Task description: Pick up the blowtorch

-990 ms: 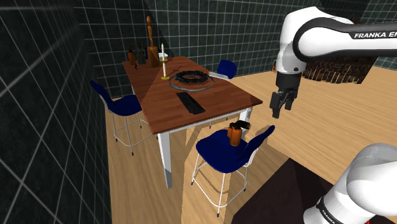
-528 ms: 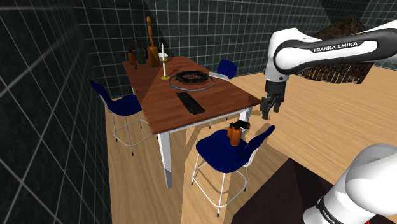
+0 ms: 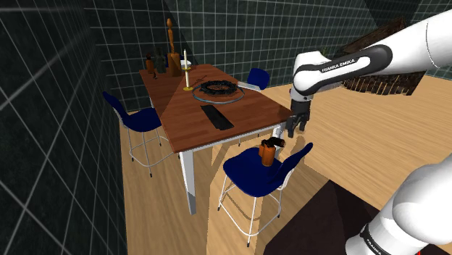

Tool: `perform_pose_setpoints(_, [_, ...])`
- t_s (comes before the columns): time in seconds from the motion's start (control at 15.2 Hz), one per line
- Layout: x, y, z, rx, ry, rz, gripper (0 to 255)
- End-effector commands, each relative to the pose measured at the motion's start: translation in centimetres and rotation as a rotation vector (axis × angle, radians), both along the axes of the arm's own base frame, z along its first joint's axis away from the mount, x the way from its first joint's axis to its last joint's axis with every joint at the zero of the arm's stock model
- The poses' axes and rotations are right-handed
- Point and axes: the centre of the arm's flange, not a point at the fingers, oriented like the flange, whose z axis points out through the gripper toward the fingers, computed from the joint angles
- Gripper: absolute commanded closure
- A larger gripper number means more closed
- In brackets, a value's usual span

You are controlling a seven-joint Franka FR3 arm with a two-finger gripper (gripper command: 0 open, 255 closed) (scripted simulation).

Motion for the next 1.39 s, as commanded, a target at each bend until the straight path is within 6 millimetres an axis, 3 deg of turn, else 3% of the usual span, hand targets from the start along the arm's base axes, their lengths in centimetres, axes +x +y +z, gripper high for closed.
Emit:
perform_pose_setpoints(0.0, [1.7,-1.3,-1.7,0.005,-0.003,0.005,0])
perform_pose_setpoints(1.32, [18.5,-12.7,-18.8,0.059,-0.018,0.05,0])
